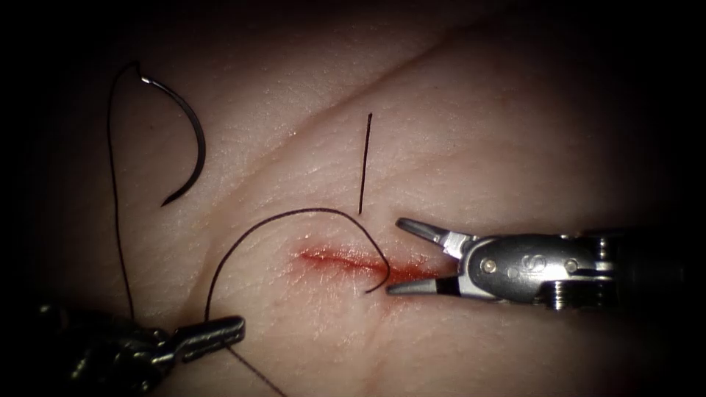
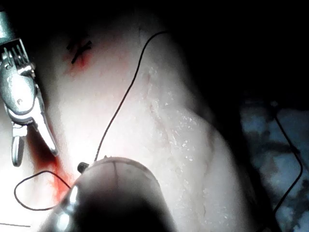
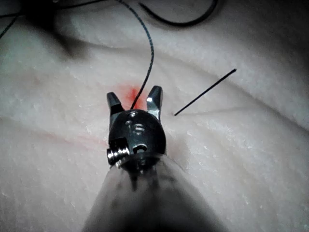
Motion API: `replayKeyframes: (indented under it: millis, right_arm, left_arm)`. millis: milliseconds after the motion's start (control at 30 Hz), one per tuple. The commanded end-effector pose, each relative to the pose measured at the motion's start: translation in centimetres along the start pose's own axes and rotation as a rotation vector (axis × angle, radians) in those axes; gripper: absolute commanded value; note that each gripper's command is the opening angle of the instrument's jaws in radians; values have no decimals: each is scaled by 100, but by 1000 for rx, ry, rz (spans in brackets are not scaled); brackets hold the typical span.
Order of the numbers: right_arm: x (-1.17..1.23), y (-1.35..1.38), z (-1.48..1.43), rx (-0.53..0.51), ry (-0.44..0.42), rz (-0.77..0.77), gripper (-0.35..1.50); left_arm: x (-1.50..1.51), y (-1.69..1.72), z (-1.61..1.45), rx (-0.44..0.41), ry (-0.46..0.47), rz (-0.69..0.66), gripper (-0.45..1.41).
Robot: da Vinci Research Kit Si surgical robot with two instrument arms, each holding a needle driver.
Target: Wound Closure
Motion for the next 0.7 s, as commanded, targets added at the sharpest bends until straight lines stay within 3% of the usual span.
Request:
replayKeyframes:
  millis: [33, 100, 267, 433, 533, 700]
  right_arm:
    - [2, -6, 3, 1, 3, 4, 148]
    - [9, -6, 1, 3, 6, 16, 148]
    - [32, -11, 3, -62, -37, -135, 145]
    - [63, -20, 24, -102, -90, -411, 136]
    - [75, -27, 41, -71, -116, -559, 133]
    - [80, -37, 63, 8, -26, -705, 125]
  left_arm:
    - [4, 5, 8, -2, -3, 5, -45]
    - [10, 3, 13, 0, -8, 8, -45]
    - [21, -1, 24, 6, 3, 10, -45]
    - [24, -3, 28, 11, 8, 13, -45]
    - [25, -5, 28, 12, 14, 12, -45]
    - [21, -16, 27, 8, 20, 3, -45]
